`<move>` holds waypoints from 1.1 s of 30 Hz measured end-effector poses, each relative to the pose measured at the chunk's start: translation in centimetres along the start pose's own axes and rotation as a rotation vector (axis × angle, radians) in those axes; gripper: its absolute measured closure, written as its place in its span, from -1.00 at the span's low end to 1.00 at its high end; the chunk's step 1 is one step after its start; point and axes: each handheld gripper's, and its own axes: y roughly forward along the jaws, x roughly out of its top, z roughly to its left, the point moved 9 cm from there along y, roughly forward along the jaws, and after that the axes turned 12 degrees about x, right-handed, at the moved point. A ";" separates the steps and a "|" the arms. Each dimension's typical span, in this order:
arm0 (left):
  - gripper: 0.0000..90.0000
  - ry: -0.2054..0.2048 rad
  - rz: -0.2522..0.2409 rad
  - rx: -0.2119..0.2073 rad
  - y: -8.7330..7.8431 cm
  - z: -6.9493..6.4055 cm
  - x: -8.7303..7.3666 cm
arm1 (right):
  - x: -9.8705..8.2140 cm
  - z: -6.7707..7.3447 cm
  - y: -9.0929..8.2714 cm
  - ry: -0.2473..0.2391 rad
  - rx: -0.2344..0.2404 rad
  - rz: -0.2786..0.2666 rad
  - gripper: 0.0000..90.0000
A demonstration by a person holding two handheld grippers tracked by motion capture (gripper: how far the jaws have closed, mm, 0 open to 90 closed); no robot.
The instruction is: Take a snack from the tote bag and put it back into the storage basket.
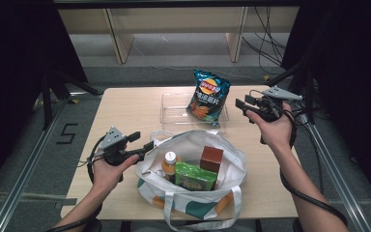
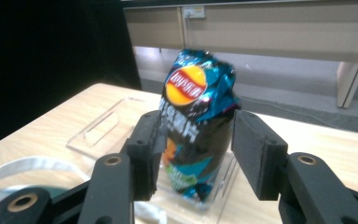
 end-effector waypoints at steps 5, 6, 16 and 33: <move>-0.32 0.004 -0.004 0.001 -0.1 0.0 0.1 | -0.7 1.2 -0.9 -0.003 0.019 0.005 0.19; -0.32 0.002 -0.010 -0.005 -0.1 0.0 0.1 | -0.7 1.6 -1.0 0.008 0.024 0.001 0.19; -0.32 0.008 -0.005 0.002 -0.1 -0.3 0.2 | -2.7 6.2 -2.7 0.046 0.065 -0.001 0.05; -0.32 0.006 -0.003 0.001 -0.1 -0.2 0.2 | -6.4 16.1 -6.0 0.074 0.068 -0.006 -0.33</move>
